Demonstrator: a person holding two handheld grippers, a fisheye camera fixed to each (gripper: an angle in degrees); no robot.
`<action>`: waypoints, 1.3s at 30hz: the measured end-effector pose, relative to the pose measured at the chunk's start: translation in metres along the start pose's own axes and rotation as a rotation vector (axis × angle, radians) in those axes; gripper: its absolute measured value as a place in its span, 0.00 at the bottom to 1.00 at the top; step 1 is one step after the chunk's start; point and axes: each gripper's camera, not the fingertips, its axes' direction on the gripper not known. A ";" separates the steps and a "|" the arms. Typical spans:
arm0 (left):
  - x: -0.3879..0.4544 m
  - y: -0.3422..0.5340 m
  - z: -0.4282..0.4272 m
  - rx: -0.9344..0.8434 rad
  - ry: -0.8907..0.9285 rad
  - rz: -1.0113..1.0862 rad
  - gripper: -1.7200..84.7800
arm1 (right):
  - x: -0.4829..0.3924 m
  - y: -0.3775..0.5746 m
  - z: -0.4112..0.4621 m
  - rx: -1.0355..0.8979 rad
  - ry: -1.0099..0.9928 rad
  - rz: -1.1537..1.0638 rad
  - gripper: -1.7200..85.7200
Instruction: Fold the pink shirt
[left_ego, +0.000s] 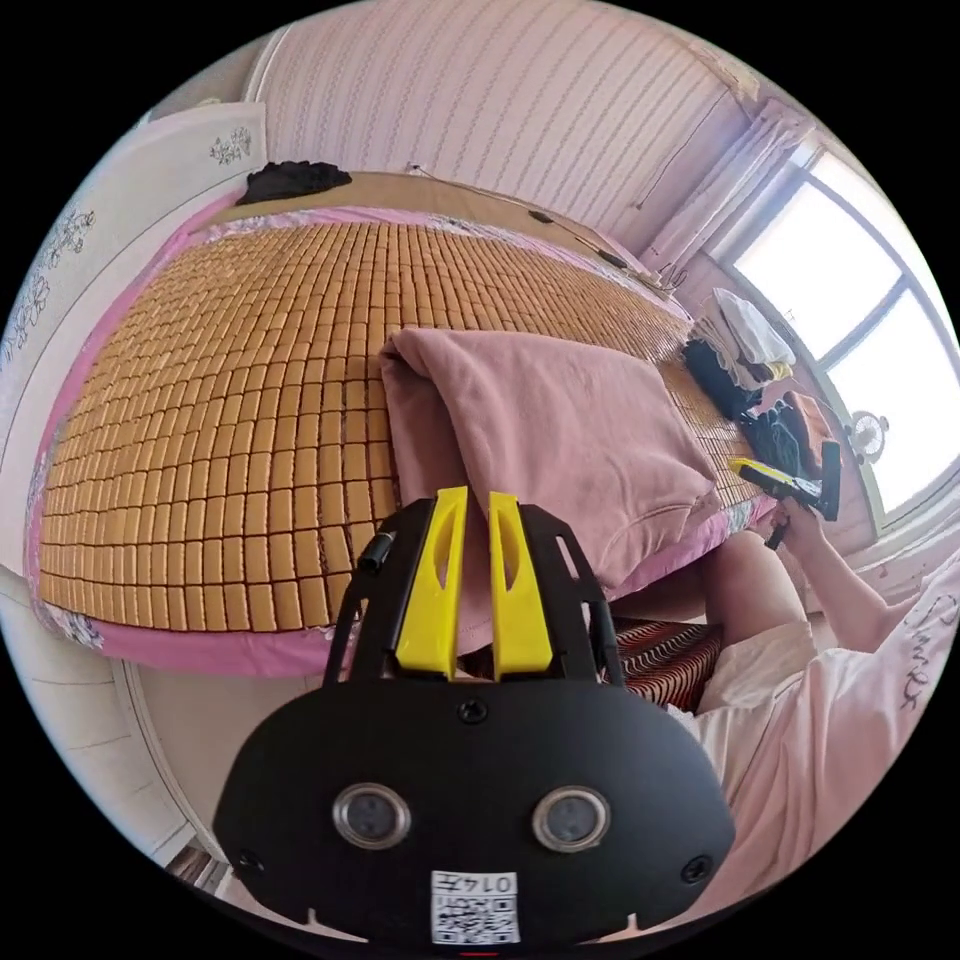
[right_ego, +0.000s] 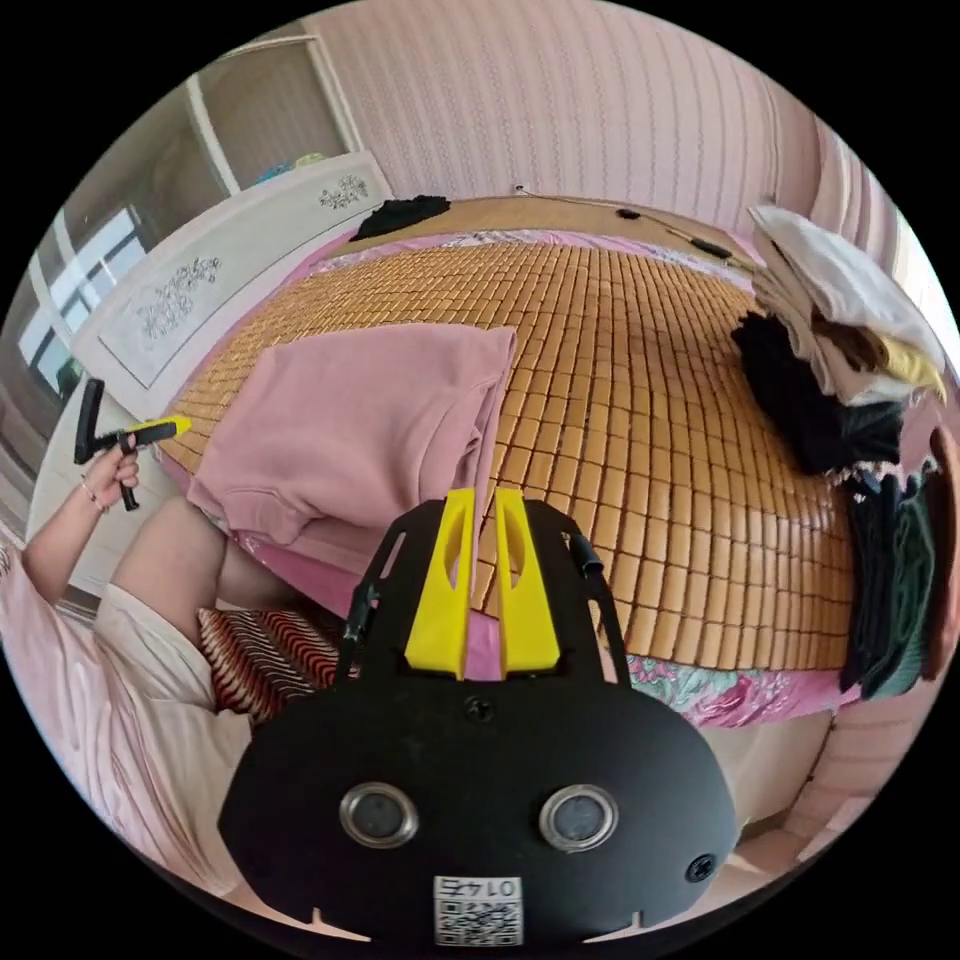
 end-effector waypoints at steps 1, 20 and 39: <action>0.007 0.000 -0.002 0.015 0.001 0.024 0.04 | -0.013 -0.007 0.000 0.003 0.039 -0.057 0.05; 0.181 0.019 0.121 -0.121 0.033 0.432 0.01 | -0.277 -0.125 0.146 -0.377 0.047 -0.555 0.02; 0.259 0.021 0.145 -0.198 -0.095 0.745 0.01 | -0.385 -0.211 0.275 -0.906 0.122 -0.967 0.01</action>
